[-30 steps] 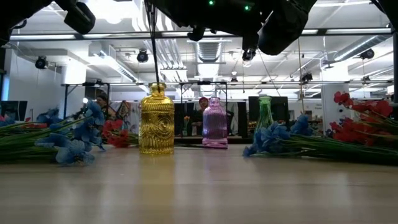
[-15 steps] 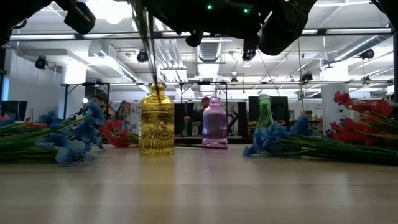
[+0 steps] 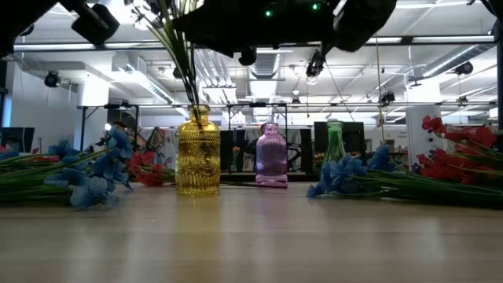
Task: Sort flowers into vase by color
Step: Put the left violet flowers into the yellow vase, then put the middle blue flowers into the pink vase
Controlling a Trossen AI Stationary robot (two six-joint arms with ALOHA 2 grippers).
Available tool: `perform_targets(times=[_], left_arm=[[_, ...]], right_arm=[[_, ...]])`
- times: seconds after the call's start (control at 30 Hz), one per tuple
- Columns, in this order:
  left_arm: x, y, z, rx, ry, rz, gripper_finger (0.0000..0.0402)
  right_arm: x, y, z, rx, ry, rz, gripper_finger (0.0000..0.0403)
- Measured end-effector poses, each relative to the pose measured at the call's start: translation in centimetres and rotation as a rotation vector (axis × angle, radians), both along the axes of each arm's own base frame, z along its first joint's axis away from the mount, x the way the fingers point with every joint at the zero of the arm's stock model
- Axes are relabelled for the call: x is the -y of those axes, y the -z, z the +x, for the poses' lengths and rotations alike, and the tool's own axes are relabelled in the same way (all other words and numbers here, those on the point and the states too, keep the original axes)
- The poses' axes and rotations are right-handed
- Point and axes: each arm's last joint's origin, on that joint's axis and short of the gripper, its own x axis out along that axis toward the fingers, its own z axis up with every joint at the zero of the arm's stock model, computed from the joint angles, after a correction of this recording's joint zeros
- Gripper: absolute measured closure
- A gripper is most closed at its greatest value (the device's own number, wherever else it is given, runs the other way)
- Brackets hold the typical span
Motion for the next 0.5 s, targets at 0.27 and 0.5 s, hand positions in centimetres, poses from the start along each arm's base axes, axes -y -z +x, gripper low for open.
perform_targets(times=[0.27,0.5], left_arm=[[0.5,-0.5,0.2,-0.319,0.219,-0.178,0.0327],[0.6,-0.4,-0.2,-1.000,0.062,-0.175,0.0327]], right_arm=[[0.2,-2.3,-2.0,-0.189,0.018,-0.018,0.0195],[0.4,-4.2,-3.7,-0.254,0.023,-0.025,0.0191]])
